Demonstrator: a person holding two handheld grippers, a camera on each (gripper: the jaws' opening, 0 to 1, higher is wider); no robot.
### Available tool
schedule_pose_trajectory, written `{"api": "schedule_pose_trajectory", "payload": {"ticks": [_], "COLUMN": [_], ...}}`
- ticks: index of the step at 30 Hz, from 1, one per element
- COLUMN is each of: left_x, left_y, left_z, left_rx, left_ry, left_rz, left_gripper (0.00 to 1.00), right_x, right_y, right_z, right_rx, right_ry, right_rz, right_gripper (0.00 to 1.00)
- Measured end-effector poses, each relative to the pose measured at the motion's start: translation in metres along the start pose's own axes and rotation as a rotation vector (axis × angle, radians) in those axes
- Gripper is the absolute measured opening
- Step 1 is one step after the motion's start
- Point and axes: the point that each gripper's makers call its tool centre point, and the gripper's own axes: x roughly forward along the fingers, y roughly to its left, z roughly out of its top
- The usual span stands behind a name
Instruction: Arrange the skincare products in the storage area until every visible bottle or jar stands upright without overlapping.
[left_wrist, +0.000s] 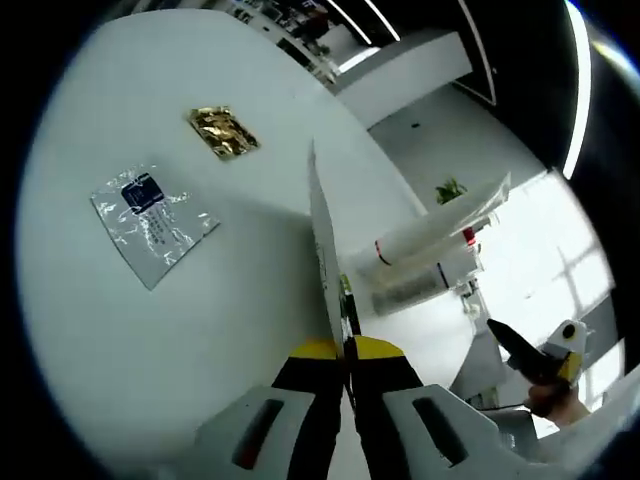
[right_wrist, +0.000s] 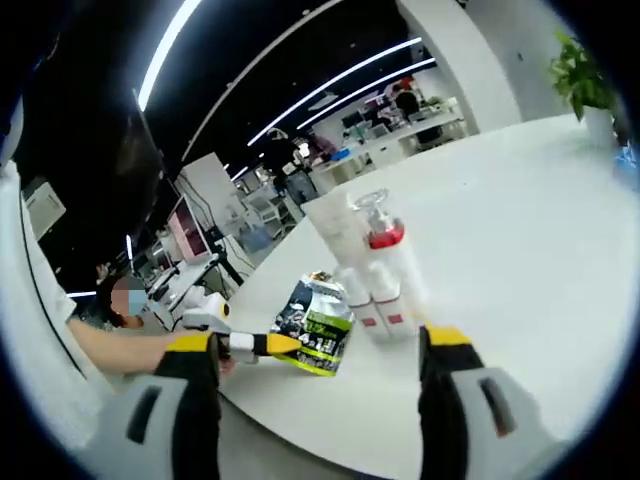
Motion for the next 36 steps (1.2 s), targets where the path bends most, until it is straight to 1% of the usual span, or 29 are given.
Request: {"api": "schedule_pose_trajectory", "payload": {"ticks": [1,5,9,13,15,17,18,20,22,24,26,29,32,35,36], "left_x": [0.001,0.004,0.008,0.009,0.008,0.008,0.007,0.006,0.005,0.004,0.005,0.004,0.001,-0.001,-0.002], "left_y": [0.006,0.007,0.007,0.008,0.011,0.01,0.01,0.01,0.008,0.008,0.015,0.013,0.016,0.018,0.021], "left_z": [0.0,0.0,-0.001,-0.003,-0.003,-0.002,-0.001,-0.001,0.0,0.003,0.008,0.007,0.008,0.01,0.013], "left_rx": [0.023,0.018,0.051,0.11,0.16,0.204,0.246,0.299,0.327,0.385,0.451,0.494,0.578,0.623,0.646], "left_ry": [0.006,0.003,0.01,0.02,0.03,0.028,0.033,0.045,0.044,0.042,0.047,0.06,0.079,0.087,0.091], "left_rz": [0.033,0.033,0.053,0.075,0.1,0.105,0.116,0.132,0.141,0.162,0.193,0.203,0.244,0.273,0.281], "left_gripper": [0.0,0.0,0.0,0.03,0.06,0.07,0.08,0.1,0.16,0.21,0.25,0.29,0.31,0.34,0.35], "right_x": [0.0,-0.002,-0.004,-0.005,-0.006,-0.006,-0.006,-0.006,-0.006,-0.006,-0.006,-0.007,-0.009,-0.01,-0.011], "right_y": [0.0,-0.003,-0.006,-0.008,-0.008,-0.008,-0.008,-0.008,-0.008,-0.008,-0.009,-0.009,-0.009,-0.009,-0.009], "right_z": [0.0,0.001,0.001,0.001,0.0,-0.001,-0.001,-0.001,-0.002,-0.002,-0.002,0.0,0.0,0.0,0.001], "right_rx": [-0.001,-0.01,-0.008,-0.002,0.0,0.002,0.003,0.005,0.007,0.009,0.007,0.004,0.002,0.003,0.004], "right_ry": [0.001,0.003,0.001,-0.001,-0.001,-0.001,-0.001,-0.001,-0.002,-0.002,-0.005,-0.011,-0.015,-0.017,-0.019], "right_rz": [-0.002,-0.009,-0.016,-0.02,-0.021,-0.021,-0.021,-0.021,-0.022,-0.022,-0.026,-0.029,-0.032,-0.032,-0.032], "right_gripper": [0.83,0.83,0.83,0.83,0.83,0.83,0.83,0.83,0.83,0.83,0.83,0.83,0.83,0.83,0.83]}}
